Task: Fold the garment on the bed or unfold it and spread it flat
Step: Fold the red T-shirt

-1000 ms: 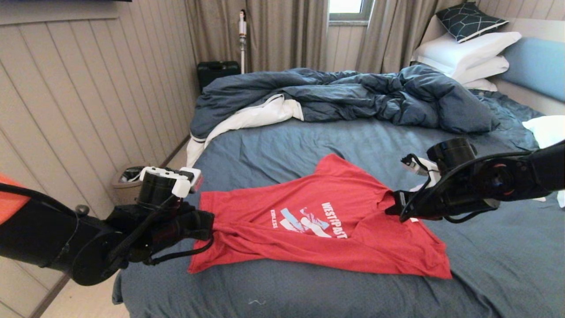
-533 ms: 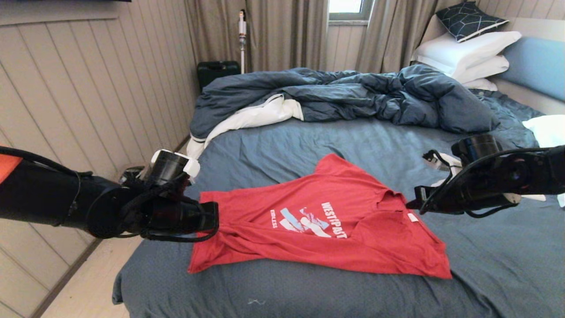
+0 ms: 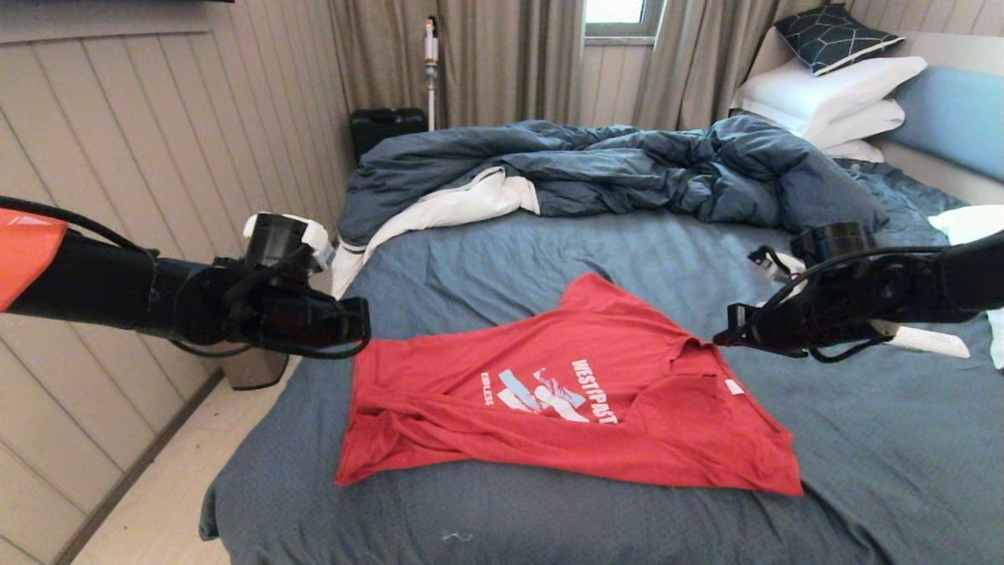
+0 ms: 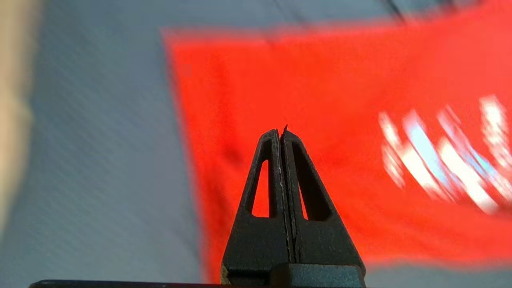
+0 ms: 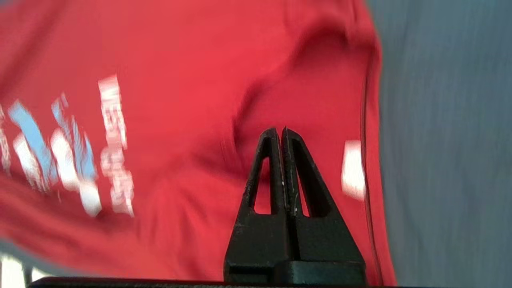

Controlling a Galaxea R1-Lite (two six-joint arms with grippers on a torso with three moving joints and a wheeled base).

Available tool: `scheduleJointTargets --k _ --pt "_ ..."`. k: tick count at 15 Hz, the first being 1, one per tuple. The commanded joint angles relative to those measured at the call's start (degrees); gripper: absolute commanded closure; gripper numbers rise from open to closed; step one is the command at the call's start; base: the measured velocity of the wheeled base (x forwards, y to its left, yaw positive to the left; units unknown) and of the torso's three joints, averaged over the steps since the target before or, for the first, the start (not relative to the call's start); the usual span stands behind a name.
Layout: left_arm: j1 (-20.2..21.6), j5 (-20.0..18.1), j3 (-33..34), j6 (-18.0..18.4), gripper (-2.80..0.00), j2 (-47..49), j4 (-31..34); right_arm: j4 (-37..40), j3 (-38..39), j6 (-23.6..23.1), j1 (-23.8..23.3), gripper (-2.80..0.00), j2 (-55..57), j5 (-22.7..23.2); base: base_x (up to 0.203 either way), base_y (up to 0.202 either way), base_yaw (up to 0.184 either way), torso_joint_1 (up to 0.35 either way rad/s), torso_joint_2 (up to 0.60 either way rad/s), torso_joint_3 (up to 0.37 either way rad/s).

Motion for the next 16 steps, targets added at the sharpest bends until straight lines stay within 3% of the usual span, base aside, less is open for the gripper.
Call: scheduleJointTargets --k 1,2,5,9,12,16 --pt "2.78 -0.14 -3.67 2.11 0.00 4.35 -0.64 0.02 -4.82 0.08 -0.43 -2.80 5.01 -0.01 0.000 0.000 0.000 0.000 0.00 0.000" --pt "3.66 -0.27 -4.95 2.57 -2.80 5.65 -1.96 -0.02 -7.80 0.08 -0.90 -2.80 6.83 0.00 0.000 0.000 0.000 0.000 0.00 0.000" --pt "4.90 -0.20 -8.97 3.32 -2.80 11.02 -7.06 0.50 -15.93 0.02 -1.37 -2.80 11.79 -0.05 0.000 0.000 0.000 0.000 0.00 0.000" --pt "7.99 0.17 -17.84 4.77 -2.80 18.35 -8.09 5.53 -27.93 0.04 -1.20 -2.80 19.93 -0.02 0.000 0.000 0.000 0.000 0.00 0.000" --pt "9.25 0.01 -19.31 4.92 -2.80 21.11 -8.06 6.07 -33.22 0.24 -1.00 -2.80 24.11 0.09 0.000 0.000 0.000 0.000 0.00 0.000" --pt "9.58 -0.95 -15.34 5.31 -2.80 20.52 -7.18 5.90 -33.35 0.24 -0.65 -2.80 24.18 0.27 0.000 0.000 0.000 0.000 0.00 0.000"
